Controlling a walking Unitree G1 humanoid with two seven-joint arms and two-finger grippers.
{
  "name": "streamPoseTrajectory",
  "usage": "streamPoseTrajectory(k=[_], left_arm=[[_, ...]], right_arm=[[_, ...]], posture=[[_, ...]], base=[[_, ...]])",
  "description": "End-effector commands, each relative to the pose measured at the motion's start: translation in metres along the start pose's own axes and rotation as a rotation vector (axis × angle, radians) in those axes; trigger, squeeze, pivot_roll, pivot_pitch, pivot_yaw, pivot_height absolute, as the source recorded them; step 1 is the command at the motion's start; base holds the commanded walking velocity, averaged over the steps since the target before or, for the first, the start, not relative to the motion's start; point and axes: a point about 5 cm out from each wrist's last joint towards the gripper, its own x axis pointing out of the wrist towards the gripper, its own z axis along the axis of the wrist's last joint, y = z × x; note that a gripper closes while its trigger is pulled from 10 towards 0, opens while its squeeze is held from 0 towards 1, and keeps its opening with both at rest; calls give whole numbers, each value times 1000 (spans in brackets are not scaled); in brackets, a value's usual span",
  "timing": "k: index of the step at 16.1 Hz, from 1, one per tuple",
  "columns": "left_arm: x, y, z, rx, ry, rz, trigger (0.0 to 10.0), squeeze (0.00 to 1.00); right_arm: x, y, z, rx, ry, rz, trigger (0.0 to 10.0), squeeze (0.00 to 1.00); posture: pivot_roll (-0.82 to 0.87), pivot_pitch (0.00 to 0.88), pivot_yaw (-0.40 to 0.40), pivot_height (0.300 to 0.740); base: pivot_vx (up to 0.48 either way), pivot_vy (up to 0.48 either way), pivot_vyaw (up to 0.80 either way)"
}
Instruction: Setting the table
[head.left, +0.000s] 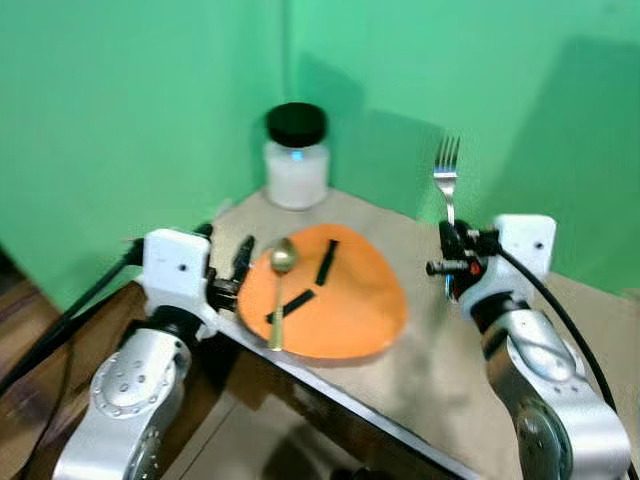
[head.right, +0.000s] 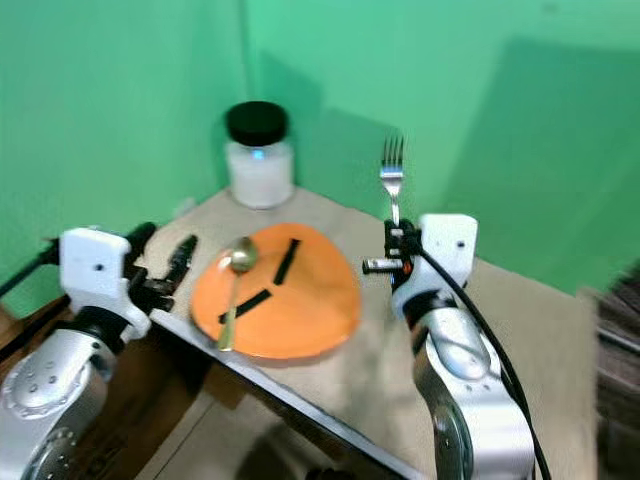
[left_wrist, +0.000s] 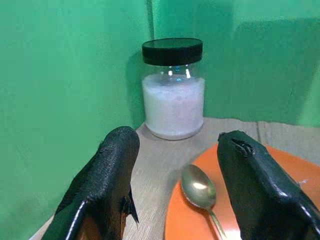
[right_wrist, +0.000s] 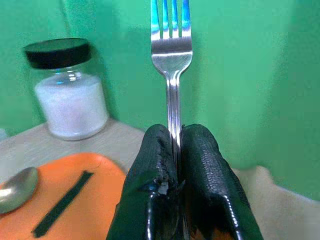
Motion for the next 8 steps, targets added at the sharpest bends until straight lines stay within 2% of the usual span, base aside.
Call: streamPoseTrajectory(k=[1,4,8], left_arm=[[-2,3,3,-1,-5,17,10000,0],[-1,12,3,21,3,31,10000,0],[-5,14,3,17,7,33,10000,0]], right_arm=[[2,-3,2,-7,-9,-11,10000,0],[2,-4,0,-15,20,-8,10000,0],[6,-5,-2,-27,43,20,10000,0]], posture=[[-46,16,-16,740],[-44,23,-15,740],[-35,24,-24,740]], base=[[0,0,-800],[0,0,-800],[0,0,-800]])
